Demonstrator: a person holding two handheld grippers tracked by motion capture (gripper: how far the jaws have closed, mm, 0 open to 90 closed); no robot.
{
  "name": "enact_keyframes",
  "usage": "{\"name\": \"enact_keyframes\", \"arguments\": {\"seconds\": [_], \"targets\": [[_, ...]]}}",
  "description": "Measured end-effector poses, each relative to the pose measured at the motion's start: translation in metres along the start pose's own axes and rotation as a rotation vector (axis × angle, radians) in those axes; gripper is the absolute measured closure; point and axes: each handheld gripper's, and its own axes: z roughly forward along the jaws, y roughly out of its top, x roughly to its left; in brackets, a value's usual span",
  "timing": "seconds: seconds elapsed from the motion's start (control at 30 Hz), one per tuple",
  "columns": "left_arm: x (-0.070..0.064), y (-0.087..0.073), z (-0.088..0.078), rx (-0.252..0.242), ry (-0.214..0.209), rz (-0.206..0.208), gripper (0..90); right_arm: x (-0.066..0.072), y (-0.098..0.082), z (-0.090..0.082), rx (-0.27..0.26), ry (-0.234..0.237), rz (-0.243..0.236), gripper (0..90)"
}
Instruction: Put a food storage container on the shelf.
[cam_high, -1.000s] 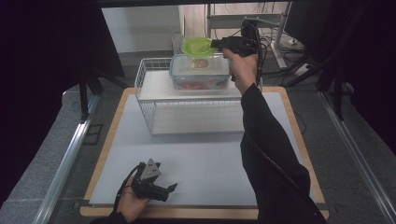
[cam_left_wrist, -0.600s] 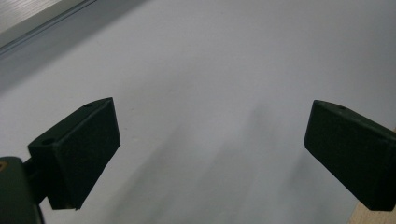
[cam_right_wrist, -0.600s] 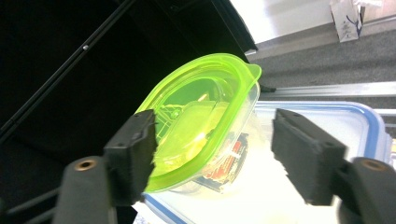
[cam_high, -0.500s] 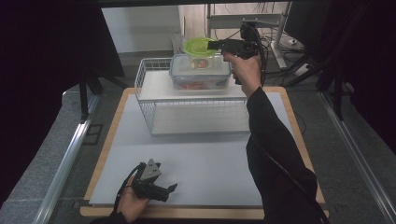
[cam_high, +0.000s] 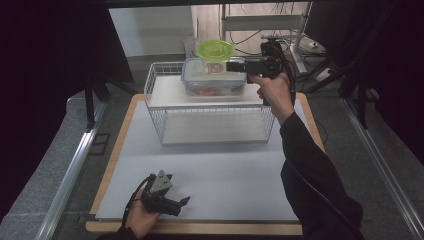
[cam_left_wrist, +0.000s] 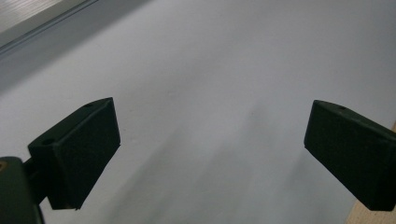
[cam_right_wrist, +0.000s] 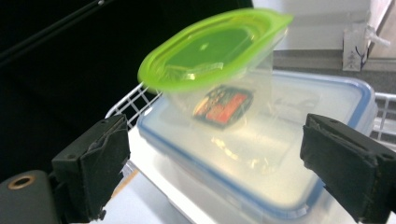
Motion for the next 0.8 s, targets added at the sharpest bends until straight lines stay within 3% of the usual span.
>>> {"name": "enact_keyframes", "arguments": {"seconds": [0.23,0.57,0.8], "targets": [[0.000,0.000,-0.001,-0.015,-0.014,-0.012,3.4,0.006,-0.026,-0.017,0.009,-0.005,-0.100,8.0],[0.000,0.000,0.001,-0.023,-0.016,-0.014,3.0,0.011,-0.068,-0.036,0.033,0.001,-0.168,7.9],[0.000,0.000,0.000,-0.021,-0.013,-0.010,2.9,0.014,-0.100,-0.046,0.070,-0.031,-0.233,6.9]]}}
